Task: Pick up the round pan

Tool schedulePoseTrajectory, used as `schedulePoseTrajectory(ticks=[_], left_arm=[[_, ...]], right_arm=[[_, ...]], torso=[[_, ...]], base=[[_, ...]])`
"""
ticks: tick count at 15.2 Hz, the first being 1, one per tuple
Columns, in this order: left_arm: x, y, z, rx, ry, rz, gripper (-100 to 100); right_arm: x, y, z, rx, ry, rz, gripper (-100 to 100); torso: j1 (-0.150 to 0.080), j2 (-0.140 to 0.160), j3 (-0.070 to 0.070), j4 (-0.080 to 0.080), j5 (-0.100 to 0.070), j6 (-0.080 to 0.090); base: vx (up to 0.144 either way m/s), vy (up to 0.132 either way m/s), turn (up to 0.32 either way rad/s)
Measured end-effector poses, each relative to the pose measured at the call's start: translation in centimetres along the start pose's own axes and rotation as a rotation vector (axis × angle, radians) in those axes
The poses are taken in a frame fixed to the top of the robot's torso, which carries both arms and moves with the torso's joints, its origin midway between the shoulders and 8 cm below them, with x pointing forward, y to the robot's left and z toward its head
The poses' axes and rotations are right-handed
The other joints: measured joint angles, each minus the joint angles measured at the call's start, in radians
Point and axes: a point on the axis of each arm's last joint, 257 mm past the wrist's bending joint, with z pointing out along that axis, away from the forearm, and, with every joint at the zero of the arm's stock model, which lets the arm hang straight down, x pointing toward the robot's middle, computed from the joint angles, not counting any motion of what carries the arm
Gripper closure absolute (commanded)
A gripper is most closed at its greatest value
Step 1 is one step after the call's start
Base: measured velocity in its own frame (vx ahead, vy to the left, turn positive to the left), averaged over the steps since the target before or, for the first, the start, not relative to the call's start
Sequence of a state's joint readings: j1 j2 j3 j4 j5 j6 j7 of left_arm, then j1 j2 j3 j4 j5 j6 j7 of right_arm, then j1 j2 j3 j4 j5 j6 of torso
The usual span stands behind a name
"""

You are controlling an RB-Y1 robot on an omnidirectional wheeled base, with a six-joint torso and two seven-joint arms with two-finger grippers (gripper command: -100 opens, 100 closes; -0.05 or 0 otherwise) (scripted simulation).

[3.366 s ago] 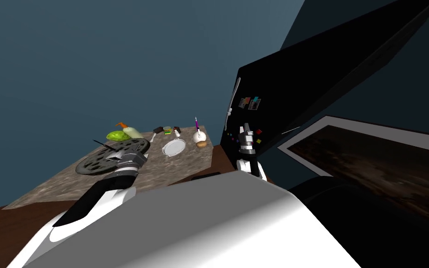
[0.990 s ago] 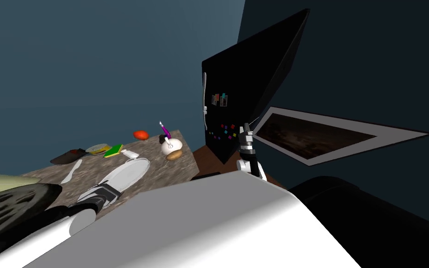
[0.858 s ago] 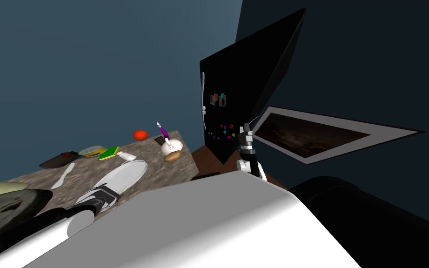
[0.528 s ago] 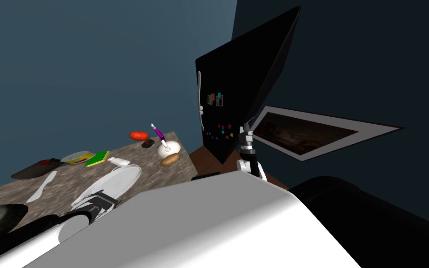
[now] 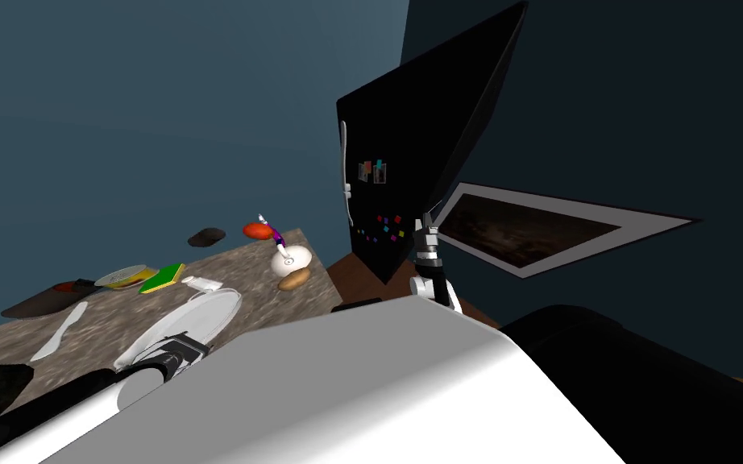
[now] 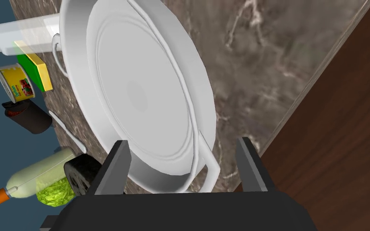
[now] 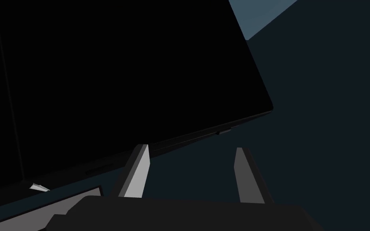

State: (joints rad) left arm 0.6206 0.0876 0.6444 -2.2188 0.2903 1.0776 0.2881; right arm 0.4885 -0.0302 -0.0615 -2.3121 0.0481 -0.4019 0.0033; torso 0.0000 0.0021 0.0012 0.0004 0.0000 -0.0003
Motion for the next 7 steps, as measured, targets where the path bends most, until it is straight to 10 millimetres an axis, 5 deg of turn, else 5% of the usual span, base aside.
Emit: schedulePoseTrajectory(ticks=[7], left_arm=[[0.0,-0.3,-1.0,0.002,-0.001,0.000,100]], right_arm=[[0.0,0.0,0.0,0.000,0.000,0.000,0]], torso=[[-0.001,0.000,0.000,0.000,-0.002,0.001]], base=[[-0.006,-0.007,-0.002]])
